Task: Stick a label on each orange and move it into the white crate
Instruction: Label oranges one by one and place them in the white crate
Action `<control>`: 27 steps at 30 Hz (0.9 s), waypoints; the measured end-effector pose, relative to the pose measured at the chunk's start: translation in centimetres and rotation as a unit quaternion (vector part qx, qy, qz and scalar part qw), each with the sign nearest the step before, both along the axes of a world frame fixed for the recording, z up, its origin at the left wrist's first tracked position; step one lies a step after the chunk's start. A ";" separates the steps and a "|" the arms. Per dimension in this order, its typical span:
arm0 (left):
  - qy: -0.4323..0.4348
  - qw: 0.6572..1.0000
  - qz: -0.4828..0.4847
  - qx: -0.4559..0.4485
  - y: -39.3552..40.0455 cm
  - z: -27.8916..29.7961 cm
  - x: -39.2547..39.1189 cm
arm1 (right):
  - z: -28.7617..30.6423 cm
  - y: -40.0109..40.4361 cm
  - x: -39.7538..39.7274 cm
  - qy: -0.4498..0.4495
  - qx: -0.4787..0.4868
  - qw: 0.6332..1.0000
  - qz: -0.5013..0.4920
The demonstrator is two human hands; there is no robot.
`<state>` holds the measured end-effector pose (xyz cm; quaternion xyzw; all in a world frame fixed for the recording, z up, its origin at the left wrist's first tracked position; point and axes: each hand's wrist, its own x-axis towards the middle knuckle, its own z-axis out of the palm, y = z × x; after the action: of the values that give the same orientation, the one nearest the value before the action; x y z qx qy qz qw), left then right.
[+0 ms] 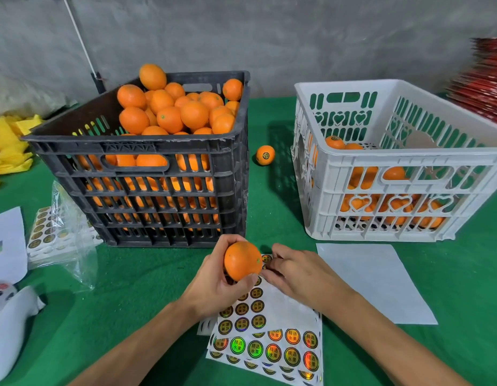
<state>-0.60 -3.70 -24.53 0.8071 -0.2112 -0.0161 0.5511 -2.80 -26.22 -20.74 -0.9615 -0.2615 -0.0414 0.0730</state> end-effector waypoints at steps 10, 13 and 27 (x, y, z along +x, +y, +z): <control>-0.013 1.000 0.014 0.011 0.1 -0.1 0.1 | 0.3 0.6 -0.6 -0.090 0.001 0.996 0.013; -0.015 1.000 0.018 0.018 0.1 -0.2 0.2 | 0.0 0.4 -0.2 -0.082 0.014 0.996 0.016; -0.002 1.000 0.009 0.014 0.2 -0.4 0.5 | -1.0 -0.7 0.8 0.020 0.272 0.957 -0.102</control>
<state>-0.14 -3.49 -24.89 0.8167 -0.2045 -0.0126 0.5394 -1.99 -26.96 -21.72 -0.9276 -0.1394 -0.0985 0.3322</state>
